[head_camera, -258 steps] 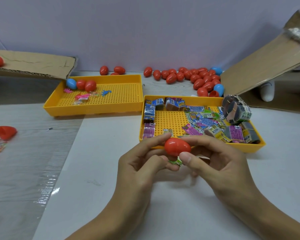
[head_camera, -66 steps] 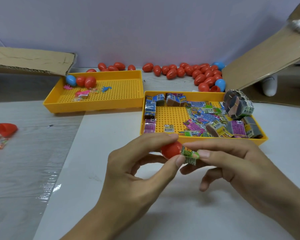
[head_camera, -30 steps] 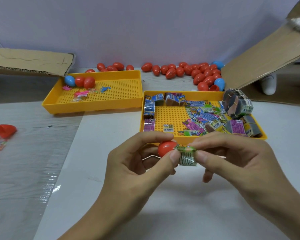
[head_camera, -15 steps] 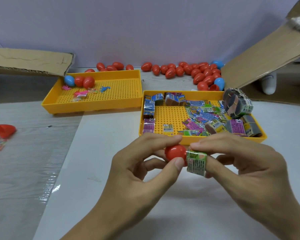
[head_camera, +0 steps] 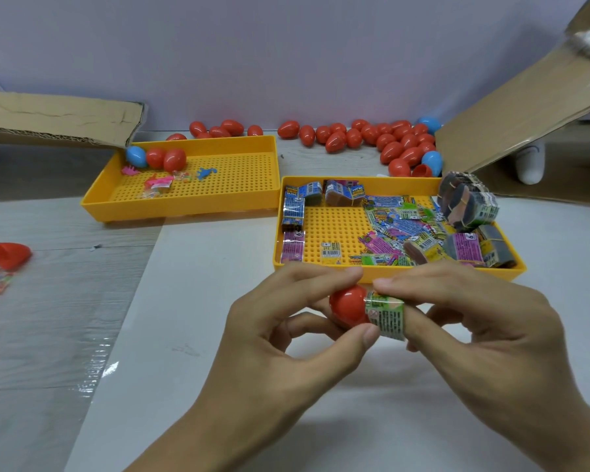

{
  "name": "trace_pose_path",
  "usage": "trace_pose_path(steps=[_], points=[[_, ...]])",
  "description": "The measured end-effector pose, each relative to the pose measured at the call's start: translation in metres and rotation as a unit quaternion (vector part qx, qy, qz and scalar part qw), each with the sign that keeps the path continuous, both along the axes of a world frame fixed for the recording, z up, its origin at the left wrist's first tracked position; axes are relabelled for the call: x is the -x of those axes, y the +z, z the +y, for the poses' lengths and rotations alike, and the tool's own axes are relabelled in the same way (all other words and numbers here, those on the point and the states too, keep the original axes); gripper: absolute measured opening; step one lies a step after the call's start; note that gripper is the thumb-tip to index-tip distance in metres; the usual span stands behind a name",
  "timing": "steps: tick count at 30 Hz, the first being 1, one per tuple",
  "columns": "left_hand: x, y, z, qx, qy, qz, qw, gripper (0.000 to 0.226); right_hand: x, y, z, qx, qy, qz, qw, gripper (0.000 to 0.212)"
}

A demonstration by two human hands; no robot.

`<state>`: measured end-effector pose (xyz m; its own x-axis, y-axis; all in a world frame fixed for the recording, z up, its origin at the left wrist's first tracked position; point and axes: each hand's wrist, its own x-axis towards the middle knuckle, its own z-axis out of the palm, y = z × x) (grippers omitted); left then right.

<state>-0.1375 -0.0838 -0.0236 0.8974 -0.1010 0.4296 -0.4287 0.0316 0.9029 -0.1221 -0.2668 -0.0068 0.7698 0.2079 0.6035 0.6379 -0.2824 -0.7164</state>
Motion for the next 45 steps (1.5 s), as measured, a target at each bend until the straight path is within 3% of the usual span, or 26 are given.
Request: trace_pose_path(steps=[7, 20, 26, 30, 35, 40, 42, 45], points=[[0.001, -0.002, -0.001, -0.024, 0.02, -0.02, 0.999, 0.045, 0.001, 0.0, 0.001, -0.015, -0.009, 0.02, 1.0, 0.017], [0.001, 0.0, -0.001, 0.0, 0.019, 0.002, 1.0, 0.034, 0.0, 0.001, -0.001, 0.044, -0.004, -0.007, 0.999, 0.02], [0.002, 0.0, -0.002, -0.004, 0.021, -0.02, 1.0, 0.032, 0.0, -0.002, -0.002, 0.014, -0.01, 0.081, 0.997, 0.034], [0.002, -0.001, -0.002, -0.012, 0.032, -0.034, 0.999, 0.031, 0.0, 0.001, 0.0, -0.035, -0.01, 0.137, 0.99, 0.023], [0.003, -0.002, 0.0, -0.01, 0.049, -0.042, 0.998, 0.033, -0.004, 0.011, -0.004, -0.072, 0.118, 0.252, 0.958, 0.018], [0.004, 0.0, 0.001, -0.03, 0.085, -0.062, 0.994, 0.037, -0.007, 0.011, -0.005, -0.116, 0.144, 0.344, 0.921, 0.024], [0.004, 0.001, 0.001, -0.054, 0.104, -0.068, 0.991, 0.037, -0.01, 0.009, -0.007, -0.132, 0.178, 0.405, 0.887, 0.026], [0.005, 0.0, 0.002, -0.062, 0.115, -0.072, 0.989, 0.033, -0.012, 0.01, -0.009, -0.2, 0.242, 0.504, 0.804, 0.04]])
